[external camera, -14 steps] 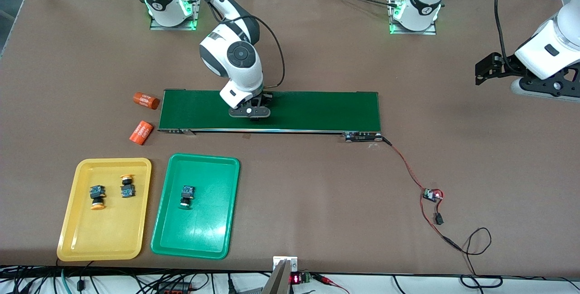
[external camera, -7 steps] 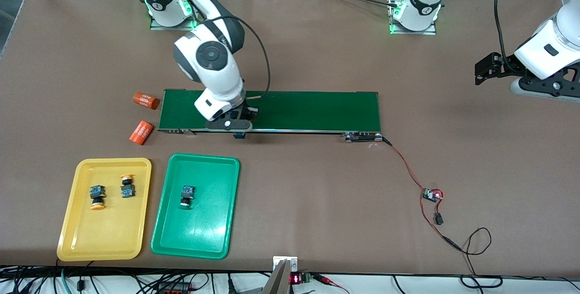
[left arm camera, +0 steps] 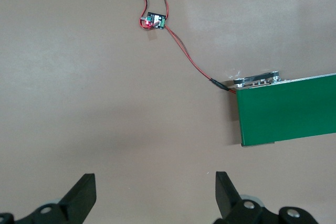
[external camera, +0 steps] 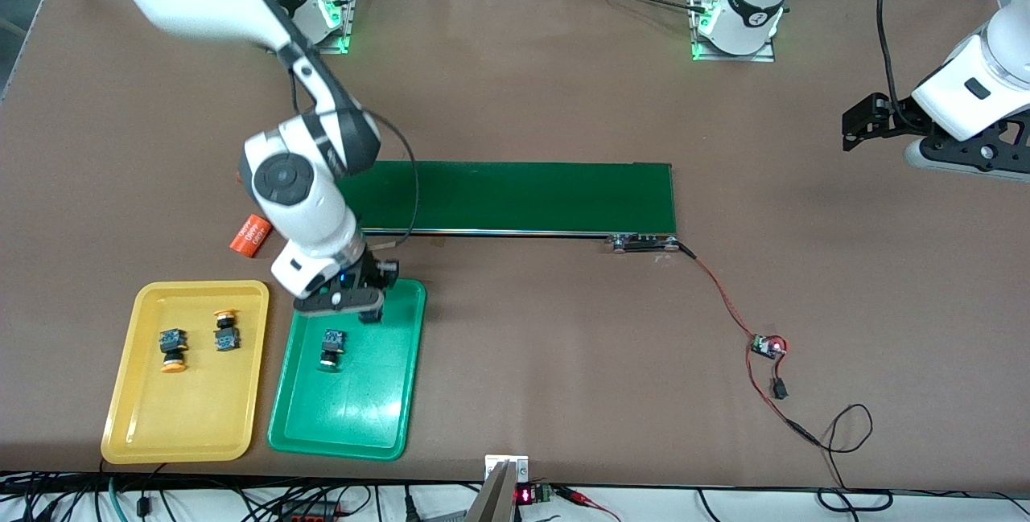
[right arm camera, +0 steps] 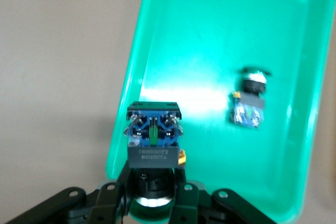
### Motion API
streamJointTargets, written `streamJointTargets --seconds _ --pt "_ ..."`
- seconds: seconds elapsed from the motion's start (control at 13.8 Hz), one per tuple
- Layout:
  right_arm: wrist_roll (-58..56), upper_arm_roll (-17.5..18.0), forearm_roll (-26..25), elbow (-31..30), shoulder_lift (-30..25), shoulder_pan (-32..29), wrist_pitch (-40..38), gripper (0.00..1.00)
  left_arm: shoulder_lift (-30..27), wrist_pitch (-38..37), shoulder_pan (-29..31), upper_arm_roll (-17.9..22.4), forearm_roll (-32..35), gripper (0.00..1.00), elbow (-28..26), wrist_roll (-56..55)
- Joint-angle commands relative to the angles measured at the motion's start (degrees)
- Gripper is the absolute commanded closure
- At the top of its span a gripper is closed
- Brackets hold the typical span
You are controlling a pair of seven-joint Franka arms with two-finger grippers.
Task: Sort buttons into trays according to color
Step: 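Carry the button to the green tray and release it with the right gripper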
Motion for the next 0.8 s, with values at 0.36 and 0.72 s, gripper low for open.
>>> streamJointTargets --seconds 0.36,0.72 --pt "-2.4 -3.5 -0.8 8.6 10.9 1.5 5.5 0.59 0.7 -0.9 -0.2 -0.1 1.8 0.0 1.7 0.9" --pt "-3.1 -3.6 -0.8 7.8 10.3 1.3 6.1 0.0 0.7 -0.9 -0.2 -0.1 1.8 0.0 1.7 0.9"
